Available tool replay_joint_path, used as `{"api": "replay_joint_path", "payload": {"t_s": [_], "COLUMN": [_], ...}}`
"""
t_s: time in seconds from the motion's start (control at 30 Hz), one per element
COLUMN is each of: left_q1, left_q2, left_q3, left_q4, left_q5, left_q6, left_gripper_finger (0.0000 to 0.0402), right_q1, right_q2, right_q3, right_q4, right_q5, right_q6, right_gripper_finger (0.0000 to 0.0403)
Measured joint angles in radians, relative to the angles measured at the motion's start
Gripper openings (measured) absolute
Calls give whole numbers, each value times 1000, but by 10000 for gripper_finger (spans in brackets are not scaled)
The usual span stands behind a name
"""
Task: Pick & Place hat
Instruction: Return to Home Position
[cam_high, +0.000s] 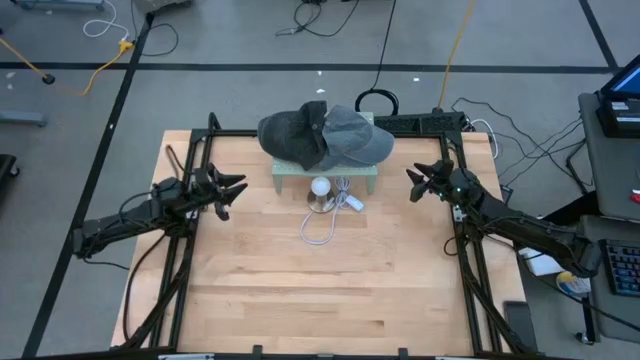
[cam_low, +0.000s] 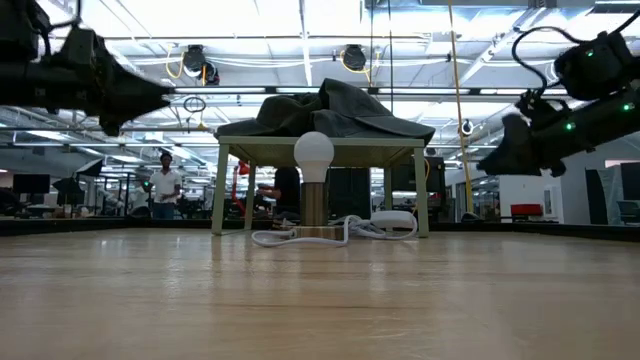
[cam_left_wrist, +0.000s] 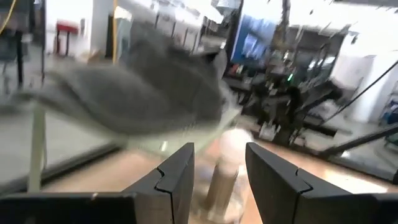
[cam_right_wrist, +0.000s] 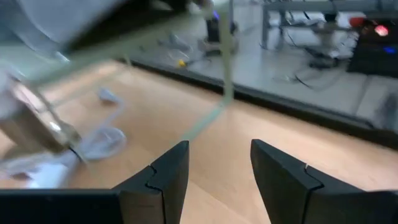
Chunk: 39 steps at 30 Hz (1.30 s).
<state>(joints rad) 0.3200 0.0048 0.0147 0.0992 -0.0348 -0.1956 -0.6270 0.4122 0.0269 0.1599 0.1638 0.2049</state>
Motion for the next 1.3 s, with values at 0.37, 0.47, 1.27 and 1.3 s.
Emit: {"api": "replay_joint_path", "payload": {"t_s": [0.37,0.47,1.27,1.3], "left_q1": [0,0,0,0], "left_q2": [5,15,21,21], "left_q3": [4,4,2,2], "left_q4": [-92,-94,-68,-68], "left_q5": [7,8,8,8], "left_q6": [-70,-70,-70,-70], "left_gripper_finger": [147,147,147,147], "right_q1": [-64,-74,-74,-74], "right_q2": [-2,2,3,3], "right_q3": [0,0,0,0], "right_q4": [-135,-142,-9,-9], "right_q5": [-7,-9,-8,-8], "right_q6": [-9,-15,-15,-15], "right_gripper_finger": [166,167,166,166]}}
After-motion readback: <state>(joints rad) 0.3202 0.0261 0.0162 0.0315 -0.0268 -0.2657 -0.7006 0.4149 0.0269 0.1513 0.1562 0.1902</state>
